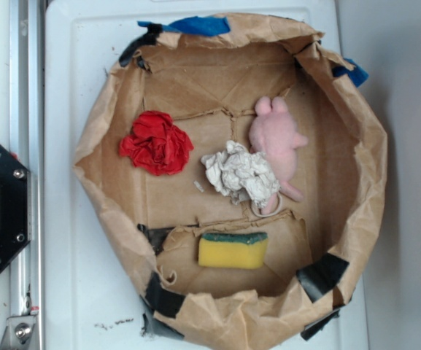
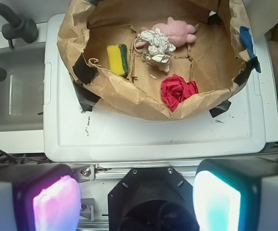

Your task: Grab the green sponge.

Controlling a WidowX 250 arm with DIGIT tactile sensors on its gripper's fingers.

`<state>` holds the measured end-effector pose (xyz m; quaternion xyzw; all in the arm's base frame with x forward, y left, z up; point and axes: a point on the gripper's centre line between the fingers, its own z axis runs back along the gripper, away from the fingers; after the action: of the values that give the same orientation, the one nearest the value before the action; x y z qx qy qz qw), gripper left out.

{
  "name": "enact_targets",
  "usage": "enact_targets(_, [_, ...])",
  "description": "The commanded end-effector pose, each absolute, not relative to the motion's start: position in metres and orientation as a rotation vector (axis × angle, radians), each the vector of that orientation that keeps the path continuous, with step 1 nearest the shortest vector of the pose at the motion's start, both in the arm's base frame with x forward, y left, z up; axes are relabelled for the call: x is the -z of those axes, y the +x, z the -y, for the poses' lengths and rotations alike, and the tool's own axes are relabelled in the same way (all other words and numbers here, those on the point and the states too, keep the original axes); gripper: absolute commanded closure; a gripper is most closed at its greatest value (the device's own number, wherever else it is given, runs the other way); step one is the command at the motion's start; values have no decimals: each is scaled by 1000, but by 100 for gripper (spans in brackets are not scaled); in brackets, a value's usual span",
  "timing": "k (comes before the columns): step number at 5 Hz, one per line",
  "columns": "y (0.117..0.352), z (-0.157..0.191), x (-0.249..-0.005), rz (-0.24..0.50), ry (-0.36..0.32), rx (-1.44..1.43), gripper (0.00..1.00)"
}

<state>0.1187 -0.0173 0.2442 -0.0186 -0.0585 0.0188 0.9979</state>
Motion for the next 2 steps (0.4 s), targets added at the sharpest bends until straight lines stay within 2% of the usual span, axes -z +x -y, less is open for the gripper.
enact_targets(1, [119, 17, -244, 117, -37, -38, 0])
enact_targets(2, [169, 23, -244, 114, -95, -53, 0])
